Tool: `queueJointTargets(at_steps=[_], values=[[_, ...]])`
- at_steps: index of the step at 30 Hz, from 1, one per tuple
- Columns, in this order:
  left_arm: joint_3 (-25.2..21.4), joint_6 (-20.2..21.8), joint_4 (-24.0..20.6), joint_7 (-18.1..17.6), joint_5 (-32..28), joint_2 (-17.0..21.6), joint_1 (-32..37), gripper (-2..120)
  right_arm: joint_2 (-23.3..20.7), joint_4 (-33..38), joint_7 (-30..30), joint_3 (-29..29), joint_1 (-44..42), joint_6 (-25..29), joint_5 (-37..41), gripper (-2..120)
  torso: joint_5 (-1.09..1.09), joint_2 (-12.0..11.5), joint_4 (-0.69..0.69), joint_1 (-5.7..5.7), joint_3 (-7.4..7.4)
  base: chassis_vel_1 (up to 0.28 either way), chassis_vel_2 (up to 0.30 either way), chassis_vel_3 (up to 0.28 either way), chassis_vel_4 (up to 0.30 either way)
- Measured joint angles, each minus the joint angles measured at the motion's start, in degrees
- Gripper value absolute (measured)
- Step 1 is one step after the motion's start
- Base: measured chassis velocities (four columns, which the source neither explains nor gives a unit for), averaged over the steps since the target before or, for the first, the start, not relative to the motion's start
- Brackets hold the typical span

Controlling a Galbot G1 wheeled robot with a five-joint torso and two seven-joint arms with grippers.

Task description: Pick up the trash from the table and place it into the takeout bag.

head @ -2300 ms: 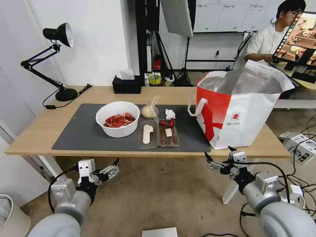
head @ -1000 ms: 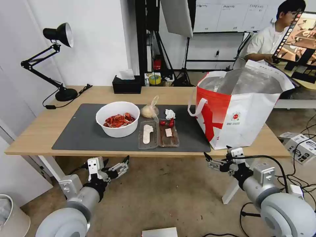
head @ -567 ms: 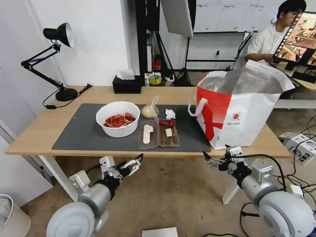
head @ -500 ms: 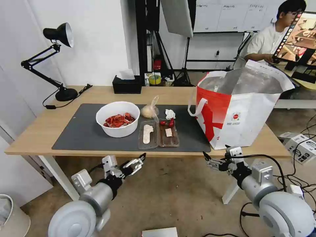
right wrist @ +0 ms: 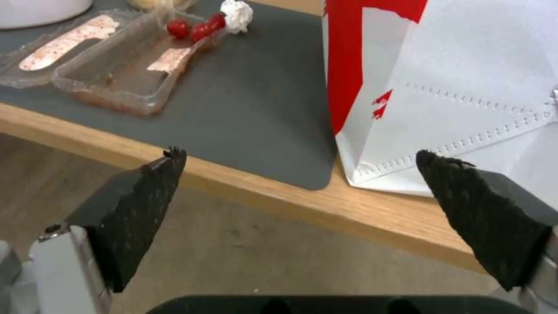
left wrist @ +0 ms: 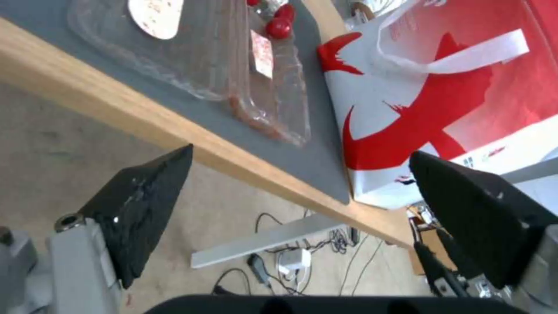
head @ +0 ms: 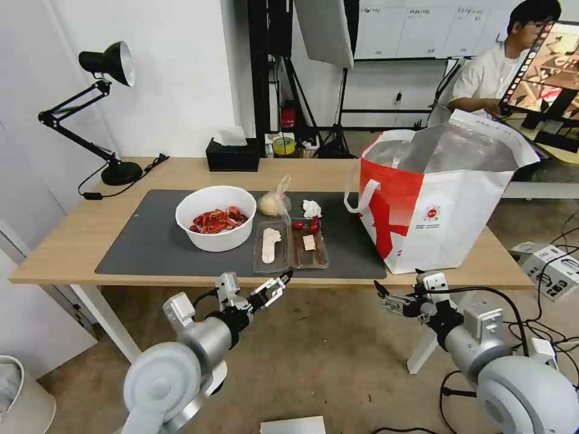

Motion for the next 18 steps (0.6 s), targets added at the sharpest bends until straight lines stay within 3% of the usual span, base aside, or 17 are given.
queueJointTargets(at_steps=[18], values=[[2.4, -2.18, 5.73, -0.51, -0.24, -2.12, -4.49, 100, 0.69, -1.01, 0.13, -0.42, 0.38, 0.03, -1.04, 100, 0.0, -0.01, 0.0, -0.01, 0.0, 0.0, 0.0, 0.0, 0.0]])
